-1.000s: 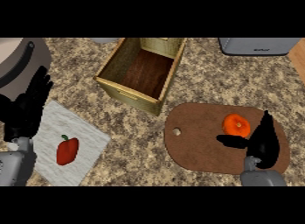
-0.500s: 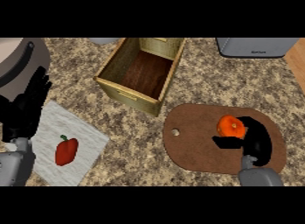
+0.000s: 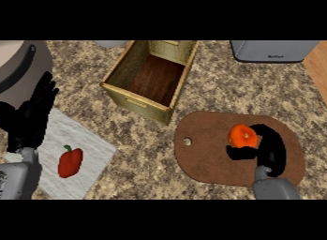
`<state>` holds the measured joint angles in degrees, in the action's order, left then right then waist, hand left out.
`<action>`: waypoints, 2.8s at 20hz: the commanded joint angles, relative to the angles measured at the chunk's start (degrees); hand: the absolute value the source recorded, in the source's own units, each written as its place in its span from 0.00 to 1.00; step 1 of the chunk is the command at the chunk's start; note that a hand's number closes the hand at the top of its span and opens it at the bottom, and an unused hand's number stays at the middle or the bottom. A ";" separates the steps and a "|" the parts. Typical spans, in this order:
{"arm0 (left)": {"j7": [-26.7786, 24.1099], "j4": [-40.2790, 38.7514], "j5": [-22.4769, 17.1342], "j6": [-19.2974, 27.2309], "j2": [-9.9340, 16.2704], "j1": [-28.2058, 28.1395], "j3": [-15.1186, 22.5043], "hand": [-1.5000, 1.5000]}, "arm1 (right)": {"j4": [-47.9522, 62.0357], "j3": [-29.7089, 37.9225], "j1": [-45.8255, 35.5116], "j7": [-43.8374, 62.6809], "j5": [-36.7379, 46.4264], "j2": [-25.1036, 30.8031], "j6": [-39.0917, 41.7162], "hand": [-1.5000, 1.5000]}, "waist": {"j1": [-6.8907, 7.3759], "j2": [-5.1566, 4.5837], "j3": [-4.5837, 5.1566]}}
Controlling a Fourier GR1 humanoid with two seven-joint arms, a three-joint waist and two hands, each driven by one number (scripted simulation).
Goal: Pick the squash from the cutting board and place it in the basket
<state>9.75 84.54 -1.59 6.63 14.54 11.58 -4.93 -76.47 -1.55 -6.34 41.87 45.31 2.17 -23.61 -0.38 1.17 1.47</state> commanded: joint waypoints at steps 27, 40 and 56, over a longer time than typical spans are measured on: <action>0.64 -4.15 1.47 -1.77 -2.33 6.90 4.17 0.50 | -1.83 -50.77 -49.98 19.22 -15.38 -2.16 -25.56 1.00 | 8.13 -0.86 -1.14; -2.45 -7.35 1.95 -1.74 -1.87 7.41 3.00 0.50 | 16.23 -41.01 -75.89 30.56 -17.08 -2.15 -29.68 1.00 | 6.40 -1.46 -1.04; -2.13 -5.58 2.35 -0.81 -3.70 7.00 3.92 0.50 | 42.75 -42.92 -87.59 25.86 -29.17 -2.17 -23.58 1.00 | 7.91 -2.83 -1.04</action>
<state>8.43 78.83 0.82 5.88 11.48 18.95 -1.32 -37.95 -42.87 -94.09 64.75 18.51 0.05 -47.79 7.01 -1.24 0.40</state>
